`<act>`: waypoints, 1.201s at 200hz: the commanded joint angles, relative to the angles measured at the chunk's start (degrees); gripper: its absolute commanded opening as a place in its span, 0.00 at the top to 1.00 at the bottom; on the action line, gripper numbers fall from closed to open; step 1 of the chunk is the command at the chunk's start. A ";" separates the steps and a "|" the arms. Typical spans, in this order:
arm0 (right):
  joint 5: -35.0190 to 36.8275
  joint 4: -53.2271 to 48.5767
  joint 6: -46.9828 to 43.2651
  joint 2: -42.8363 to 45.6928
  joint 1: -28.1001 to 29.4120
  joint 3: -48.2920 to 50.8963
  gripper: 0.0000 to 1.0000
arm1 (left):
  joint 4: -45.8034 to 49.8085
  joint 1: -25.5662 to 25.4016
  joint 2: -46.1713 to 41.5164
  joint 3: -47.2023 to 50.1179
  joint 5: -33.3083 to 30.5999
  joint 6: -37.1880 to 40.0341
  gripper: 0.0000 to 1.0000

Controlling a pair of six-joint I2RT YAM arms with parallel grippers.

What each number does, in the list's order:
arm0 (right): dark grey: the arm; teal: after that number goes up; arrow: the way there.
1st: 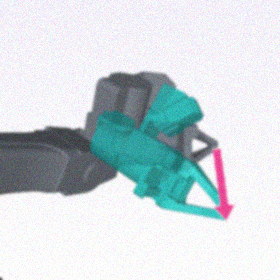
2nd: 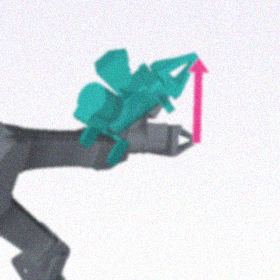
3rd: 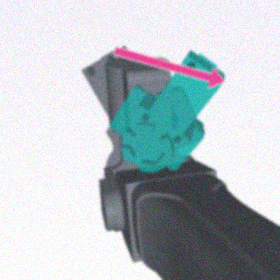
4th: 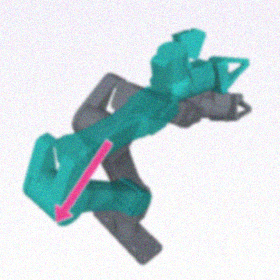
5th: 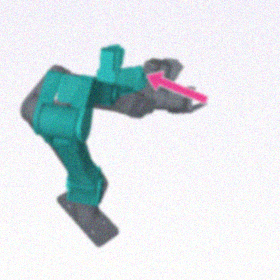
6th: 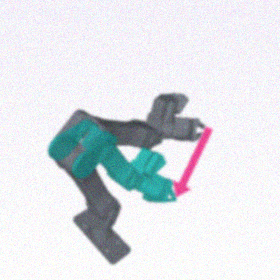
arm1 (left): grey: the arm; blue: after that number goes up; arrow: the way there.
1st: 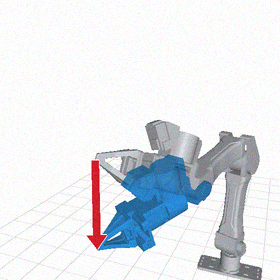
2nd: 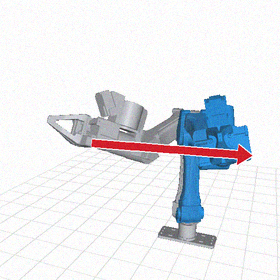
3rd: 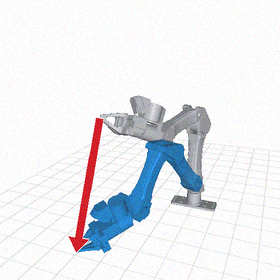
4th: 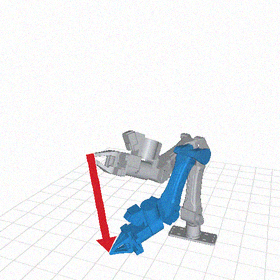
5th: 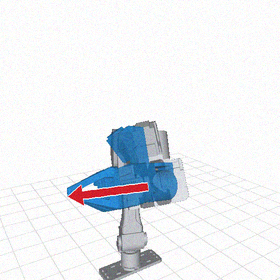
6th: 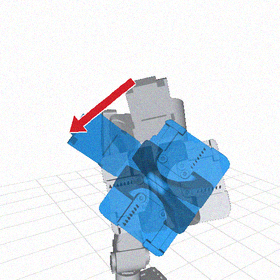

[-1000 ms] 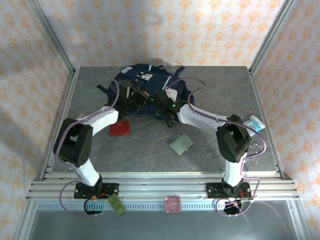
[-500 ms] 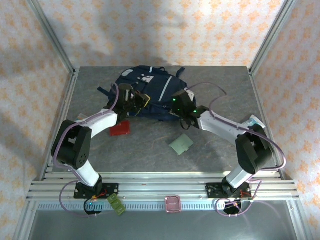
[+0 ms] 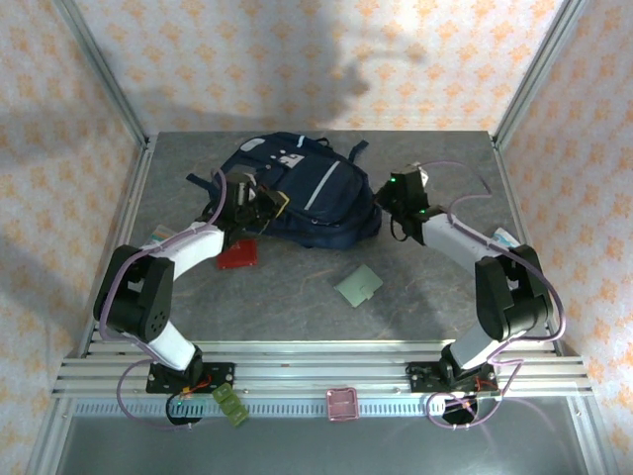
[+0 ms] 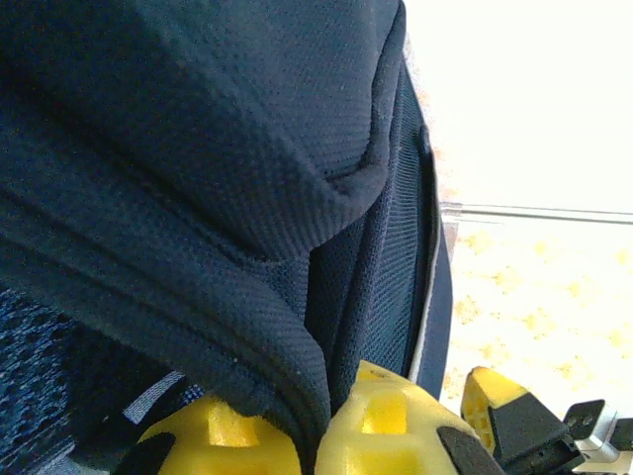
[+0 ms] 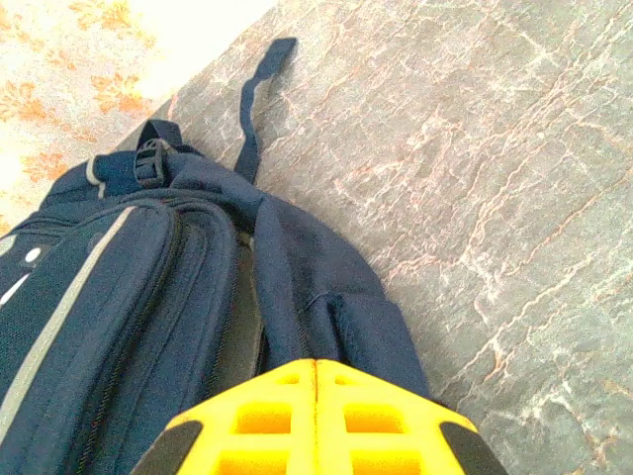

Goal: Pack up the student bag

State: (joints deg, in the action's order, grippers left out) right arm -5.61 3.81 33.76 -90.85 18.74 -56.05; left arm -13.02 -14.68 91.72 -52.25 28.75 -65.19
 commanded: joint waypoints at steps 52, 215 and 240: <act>-14.88 6.33 -7.78 2.47 3.59 5.71 0.71 | -1.05 2.09 1.37 -6.12 3.41 8.10 1.00; -29.65 11.04 1.02 -13.92 5.69 -10.25 1.00 | 7.23 2.41 1.38 -6.83 -0.10 16.07 0.99; -31.65 16.49 6.84 -8.83 5.86 -9.90 1.00 | 11.12 2.22 -0.06 -6.96 -3.39 16.60 0.49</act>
State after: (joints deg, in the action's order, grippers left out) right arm -32.73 12.16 35.44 -106.00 24.03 -64.55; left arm -4.10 -12.27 93.27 -56.73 29.26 -52.31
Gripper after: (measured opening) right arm 0.045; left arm 0.358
